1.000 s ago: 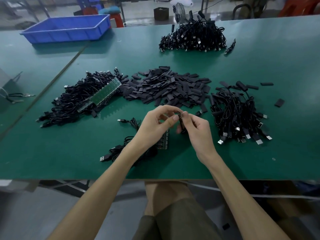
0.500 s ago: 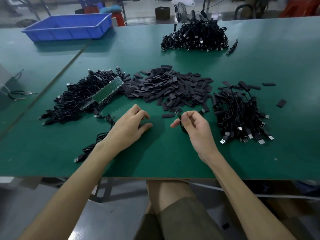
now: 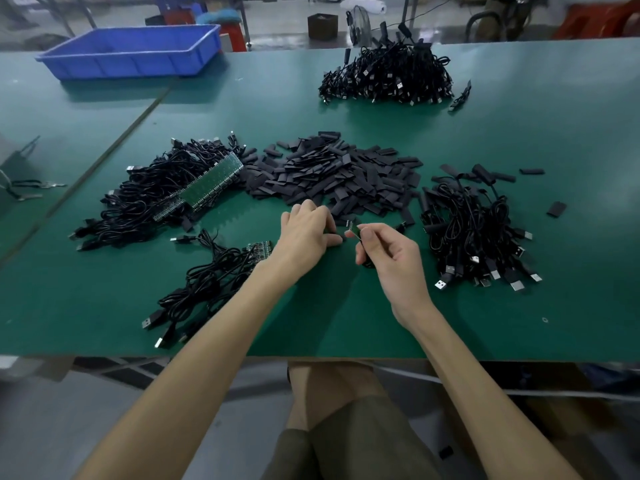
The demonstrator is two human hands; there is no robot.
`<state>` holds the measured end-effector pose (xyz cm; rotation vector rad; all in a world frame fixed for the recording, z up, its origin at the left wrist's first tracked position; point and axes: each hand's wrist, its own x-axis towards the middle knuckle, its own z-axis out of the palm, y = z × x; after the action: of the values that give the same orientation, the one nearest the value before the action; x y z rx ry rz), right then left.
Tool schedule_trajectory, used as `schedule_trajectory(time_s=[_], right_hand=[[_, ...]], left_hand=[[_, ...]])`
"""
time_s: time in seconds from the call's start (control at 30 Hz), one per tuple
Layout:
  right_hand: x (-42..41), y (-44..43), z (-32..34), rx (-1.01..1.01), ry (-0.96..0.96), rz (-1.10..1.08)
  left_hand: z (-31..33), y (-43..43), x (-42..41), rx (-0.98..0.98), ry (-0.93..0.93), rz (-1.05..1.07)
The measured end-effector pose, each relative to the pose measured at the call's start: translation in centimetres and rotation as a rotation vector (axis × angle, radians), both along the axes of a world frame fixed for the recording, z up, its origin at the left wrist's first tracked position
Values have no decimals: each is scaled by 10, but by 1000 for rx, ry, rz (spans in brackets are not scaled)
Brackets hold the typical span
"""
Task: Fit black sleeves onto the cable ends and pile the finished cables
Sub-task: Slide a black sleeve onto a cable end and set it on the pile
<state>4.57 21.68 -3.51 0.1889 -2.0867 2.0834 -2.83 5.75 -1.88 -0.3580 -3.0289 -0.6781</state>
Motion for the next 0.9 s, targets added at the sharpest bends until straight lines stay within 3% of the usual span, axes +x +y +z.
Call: schedule_trajectory(time_s=[0.17, 0.33, 0.43, 0.53, 0.77, 0.9], right_hand=[[2, -2, 2, 39, -52, -16], [2, -4, 4, 39, -78, -28], [2, -3, 4, 22, -77, -50], [1, -2, 4, -16, -77, -63], [1, -3, 3, -11, -84, -60], [2, -3, 4, 1, -80, -68]], left_hand=[[0, -18, 23, 184, 37, -46], [5, -27, 37, 71, 115, -26], [13, -21, 39, 16, -62, -25], [18, -12, 45, -65, -236, -169], [16, -6, 53, -98, -176, -269], [14, -15, 57, 130, -138, -195]])
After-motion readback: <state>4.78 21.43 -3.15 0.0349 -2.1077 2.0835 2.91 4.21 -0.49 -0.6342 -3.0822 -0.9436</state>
